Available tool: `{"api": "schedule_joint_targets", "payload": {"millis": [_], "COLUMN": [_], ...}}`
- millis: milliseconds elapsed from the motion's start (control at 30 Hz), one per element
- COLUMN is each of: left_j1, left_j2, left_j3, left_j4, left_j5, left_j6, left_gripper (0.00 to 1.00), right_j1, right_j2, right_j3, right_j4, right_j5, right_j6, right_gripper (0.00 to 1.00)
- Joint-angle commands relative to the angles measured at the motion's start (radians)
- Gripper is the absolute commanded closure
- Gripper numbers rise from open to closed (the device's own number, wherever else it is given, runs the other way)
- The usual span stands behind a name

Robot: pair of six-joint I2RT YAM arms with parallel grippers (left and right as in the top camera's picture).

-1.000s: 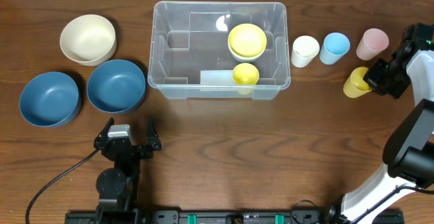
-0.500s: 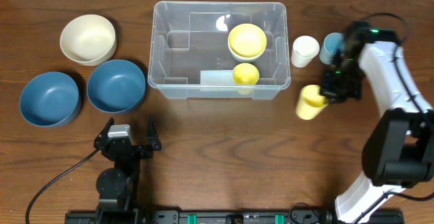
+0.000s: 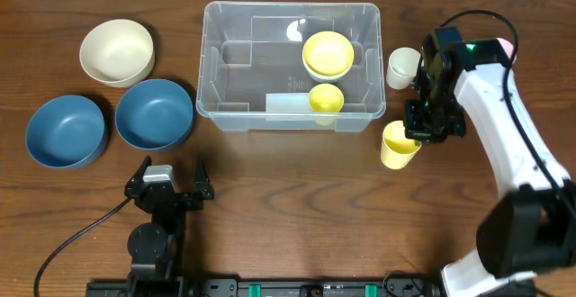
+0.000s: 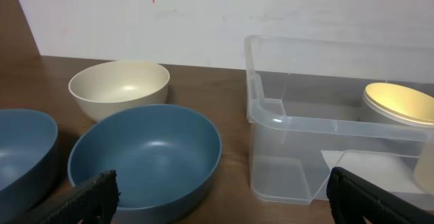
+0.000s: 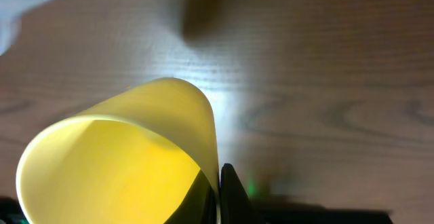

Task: Pack container
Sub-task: 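Grasp the second yellow cup with the right gripper and lift it, then lower the yellow cup into the first yellow cup in the bin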

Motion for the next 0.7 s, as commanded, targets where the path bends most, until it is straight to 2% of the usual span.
{"api": "schedule_joint_targets", "payload": {"millis": [0, 167, 300, 400, 667], "left_j1": [0.005, 0.005, 0.005, 0.005, 0.005], "left_j2": [-0.006, -0.006, -0.006, -0.006, -0.006], "left_j3": [-0.023, -0.023, -0.023, -0.023, -0.023], "left_j4": [-0.034, -0.034, -0.034, -0.034, -0.034], "left_j5": [-0.008, -0.008, -0.008, -0.008, -0.008], "left_j6": [0.013, 0.014, 0.014, 0.014, 0.014], "left_gripper": [0.02, 0.02, 0.02, 0.02, 0.02], "right_j1": [0.068, 0.173, 0.201, 0.201, 0.202], "right_j2": [-0.113, -0.217, -0.195, -0.14, 0.108], "right_j3": [0.0, 0.035, 0.123, 0.23, 0.616], "right_j4": [-0.001, 0.056, 0.092, 0.088, -0.02], "right_j5": [-0.002, -0.002, -0.008, -0.029, -0.056], "right_j6": [0.012, 0.09, 0.11, 0.109, 0.097], "right_gripper": [0.99, 0.94, 0.96, 0.99, 0.98]}}
